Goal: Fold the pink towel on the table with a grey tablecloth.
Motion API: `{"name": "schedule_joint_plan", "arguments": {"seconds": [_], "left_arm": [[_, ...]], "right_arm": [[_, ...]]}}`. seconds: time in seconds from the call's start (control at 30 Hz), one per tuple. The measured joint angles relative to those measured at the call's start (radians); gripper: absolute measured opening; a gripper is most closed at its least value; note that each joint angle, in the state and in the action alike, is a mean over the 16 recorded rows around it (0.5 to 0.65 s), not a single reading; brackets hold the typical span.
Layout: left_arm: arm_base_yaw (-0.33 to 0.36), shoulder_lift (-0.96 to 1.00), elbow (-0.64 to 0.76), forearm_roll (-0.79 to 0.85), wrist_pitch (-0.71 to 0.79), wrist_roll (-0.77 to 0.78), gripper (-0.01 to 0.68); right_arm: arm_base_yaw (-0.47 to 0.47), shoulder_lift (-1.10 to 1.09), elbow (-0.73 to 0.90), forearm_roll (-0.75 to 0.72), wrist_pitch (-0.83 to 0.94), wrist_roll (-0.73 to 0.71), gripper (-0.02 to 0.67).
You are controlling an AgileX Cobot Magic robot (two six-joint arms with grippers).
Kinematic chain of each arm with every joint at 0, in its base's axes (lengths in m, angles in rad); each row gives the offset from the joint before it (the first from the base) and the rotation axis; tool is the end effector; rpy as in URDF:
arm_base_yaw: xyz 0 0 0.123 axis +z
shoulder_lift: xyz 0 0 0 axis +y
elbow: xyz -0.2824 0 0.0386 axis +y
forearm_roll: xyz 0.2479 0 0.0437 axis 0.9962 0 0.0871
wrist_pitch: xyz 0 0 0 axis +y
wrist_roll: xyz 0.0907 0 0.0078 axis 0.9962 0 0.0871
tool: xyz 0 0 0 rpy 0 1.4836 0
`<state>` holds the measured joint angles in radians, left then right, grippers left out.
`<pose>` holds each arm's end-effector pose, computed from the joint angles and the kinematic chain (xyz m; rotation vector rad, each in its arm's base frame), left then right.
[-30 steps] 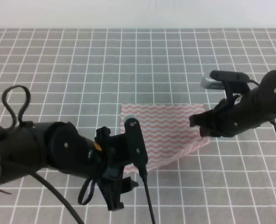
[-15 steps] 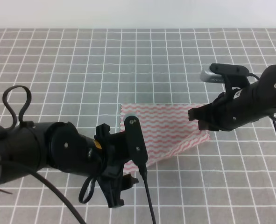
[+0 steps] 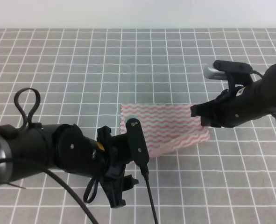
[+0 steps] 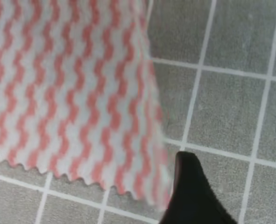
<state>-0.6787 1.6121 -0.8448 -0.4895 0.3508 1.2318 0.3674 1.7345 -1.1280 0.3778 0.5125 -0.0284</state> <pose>0.2305 -0.2049 0.1876 1.7353 1.8721 -0.1735 0.3309 0.1450 0.2145 -0.1523 2.6185 0.4788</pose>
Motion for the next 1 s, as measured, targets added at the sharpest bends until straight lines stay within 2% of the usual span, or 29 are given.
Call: {"name": "schedule_joint_plan", "arguments": {"seconds": [0.47, 0.77, 0.87, 1.0], "left_arm": [[0.0, 0.044, 0.0, 0.001, -0.141, 0.001, 0.385], [0.0, 0.06, 0.0, 0.002, -0.174, 0.002, 0.382], [0.0, 0.066, 0.0, 0.002, -0.186, 0.002, 0.367], [0.0, 0.074, 0.0, 0.003, -0.207, 0.002, 0.305]], "right_arm": [[-0.01, 0.0, 0.0, -0.001, -0.01, 0.0, -0.017], [-0.01, 0.0, 0.0, -0.001, -0.011, 0.0, -0.016], [-0.01, -0.001, 0.0, -0.001, -0.011, 0.0, -0.016], [-0.01, -0.001, 0.0, -0.001, -0.013, 0.0, -0.016]]}}
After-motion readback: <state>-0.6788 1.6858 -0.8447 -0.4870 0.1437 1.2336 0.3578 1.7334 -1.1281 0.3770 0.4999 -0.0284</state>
